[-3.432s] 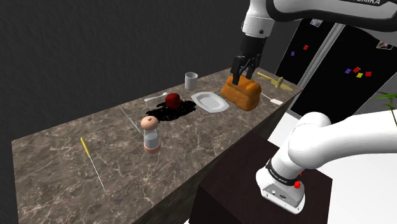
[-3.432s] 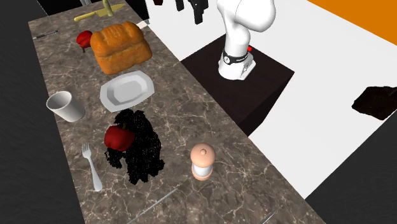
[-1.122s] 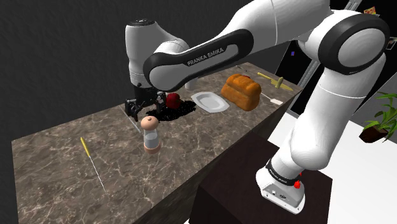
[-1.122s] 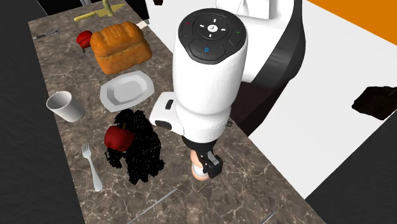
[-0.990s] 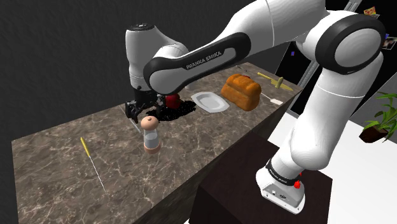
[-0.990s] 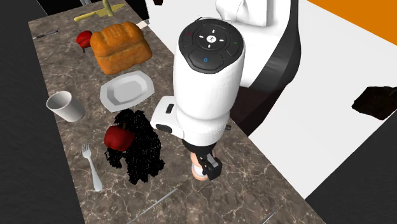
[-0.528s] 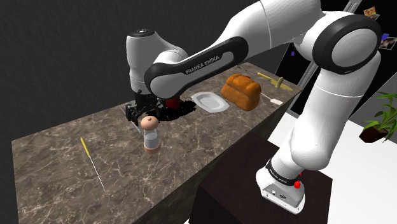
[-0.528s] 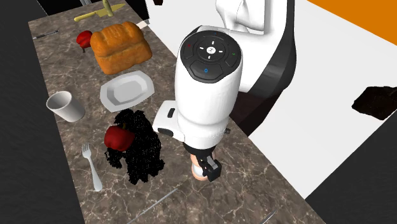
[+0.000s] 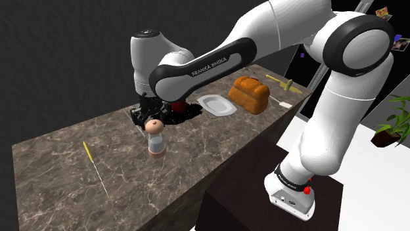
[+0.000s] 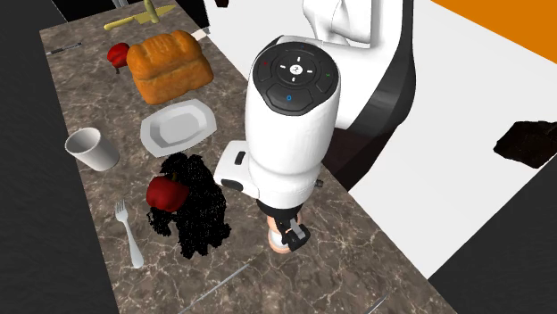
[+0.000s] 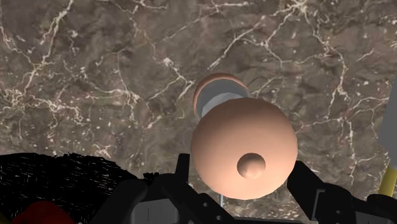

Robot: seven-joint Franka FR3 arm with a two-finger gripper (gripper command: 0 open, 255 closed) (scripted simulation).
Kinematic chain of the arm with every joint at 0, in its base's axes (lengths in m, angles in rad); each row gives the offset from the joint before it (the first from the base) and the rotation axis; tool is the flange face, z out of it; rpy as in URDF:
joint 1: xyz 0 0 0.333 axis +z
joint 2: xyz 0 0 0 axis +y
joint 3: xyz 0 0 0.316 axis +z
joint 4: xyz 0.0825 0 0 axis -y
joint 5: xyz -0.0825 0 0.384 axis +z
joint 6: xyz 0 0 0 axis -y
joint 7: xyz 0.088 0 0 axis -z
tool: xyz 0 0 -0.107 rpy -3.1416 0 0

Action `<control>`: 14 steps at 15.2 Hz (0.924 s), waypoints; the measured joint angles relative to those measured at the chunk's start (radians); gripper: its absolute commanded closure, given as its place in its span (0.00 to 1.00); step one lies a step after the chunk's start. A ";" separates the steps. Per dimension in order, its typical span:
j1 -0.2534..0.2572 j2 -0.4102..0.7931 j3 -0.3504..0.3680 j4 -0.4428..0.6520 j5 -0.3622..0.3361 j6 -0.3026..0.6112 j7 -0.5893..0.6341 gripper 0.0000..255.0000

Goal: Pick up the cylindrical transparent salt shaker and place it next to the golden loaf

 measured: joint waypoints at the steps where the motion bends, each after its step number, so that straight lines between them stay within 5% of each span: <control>1: 0.000 0.000 0.000 0.000 0.000 0.000 0.000 1.00; 14: -0.005 -0.047 0.005 0.067 0.030 -0.110 -0.022 1.00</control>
